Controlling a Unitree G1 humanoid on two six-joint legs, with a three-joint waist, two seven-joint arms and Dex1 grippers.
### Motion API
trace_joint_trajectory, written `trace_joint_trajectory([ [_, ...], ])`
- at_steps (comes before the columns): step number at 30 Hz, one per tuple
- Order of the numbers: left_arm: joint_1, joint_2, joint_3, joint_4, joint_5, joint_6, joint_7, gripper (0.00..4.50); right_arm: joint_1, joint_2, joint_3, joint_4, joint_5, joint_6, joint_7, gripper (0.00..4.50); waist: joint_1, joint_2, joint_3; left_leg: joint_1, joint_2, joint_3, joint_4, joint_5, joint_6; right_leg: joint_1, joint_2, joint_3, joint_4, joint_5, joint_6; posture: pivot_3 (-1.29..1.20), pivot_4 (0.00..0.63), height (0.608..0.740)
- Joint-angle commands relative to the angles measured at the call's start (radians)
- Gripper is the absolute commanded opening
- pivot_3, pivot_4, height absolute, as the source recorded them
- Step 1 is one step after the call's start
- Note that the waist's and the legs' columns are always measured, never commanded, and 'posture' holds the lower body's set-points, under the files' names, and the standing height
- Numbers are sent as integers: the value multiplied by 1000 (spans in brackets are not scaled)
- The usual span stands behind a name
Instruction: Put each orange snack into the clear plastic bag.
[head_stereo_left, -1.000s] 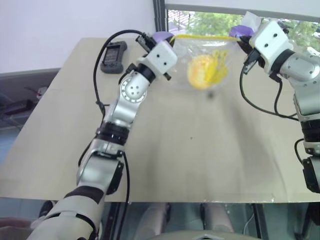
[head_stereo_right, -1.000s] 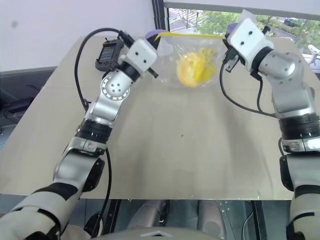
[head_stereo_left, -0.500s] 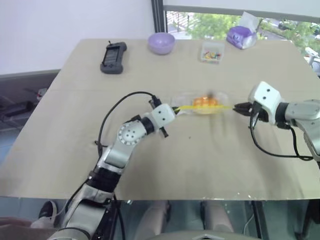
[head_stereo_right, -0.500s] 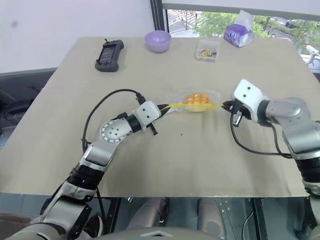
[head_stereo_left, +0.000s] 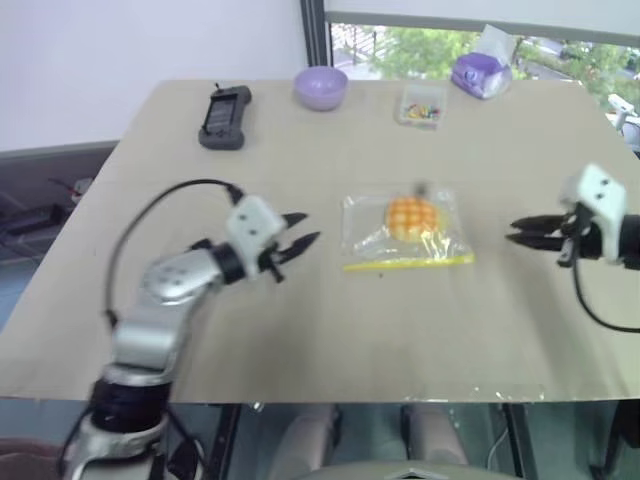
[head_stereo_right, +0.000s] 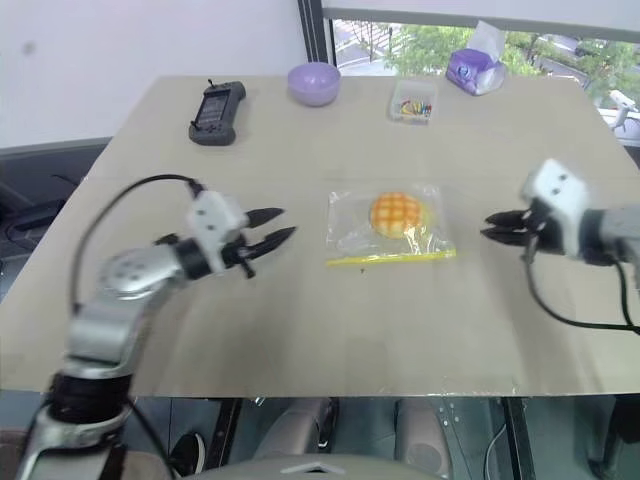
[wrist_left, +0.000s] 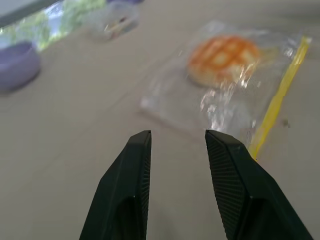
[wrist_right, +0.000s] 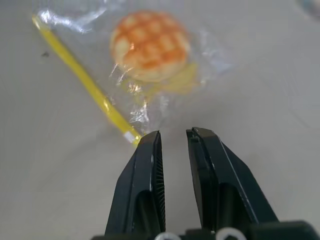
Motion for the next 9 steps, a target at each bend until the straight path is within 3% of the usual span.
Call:
trace_joint_trajectory([
  [1,93,80,185,-47,-131,94,-77,1833,23,-28,-138,78,60,-24,45,884,1,0,0,0,0,0,0,0,0,0,0,0,0,0,0,0,150,740],
  [5,205,133,319,-84,-175,103,-99,1833,87,-65,-204,160,68,-72,108,884,9,1,0,0,0,0,0,-2,3,0,0,0,0,0,0,0,150,740],
  [9,234,147,376,-90,-228,115,-104,1833,124,-79,-227,203,60,-119,129,884,11,1,0,1,0,1,0,-2,4,1,-1,0,0,0,0,0,150,740],
])
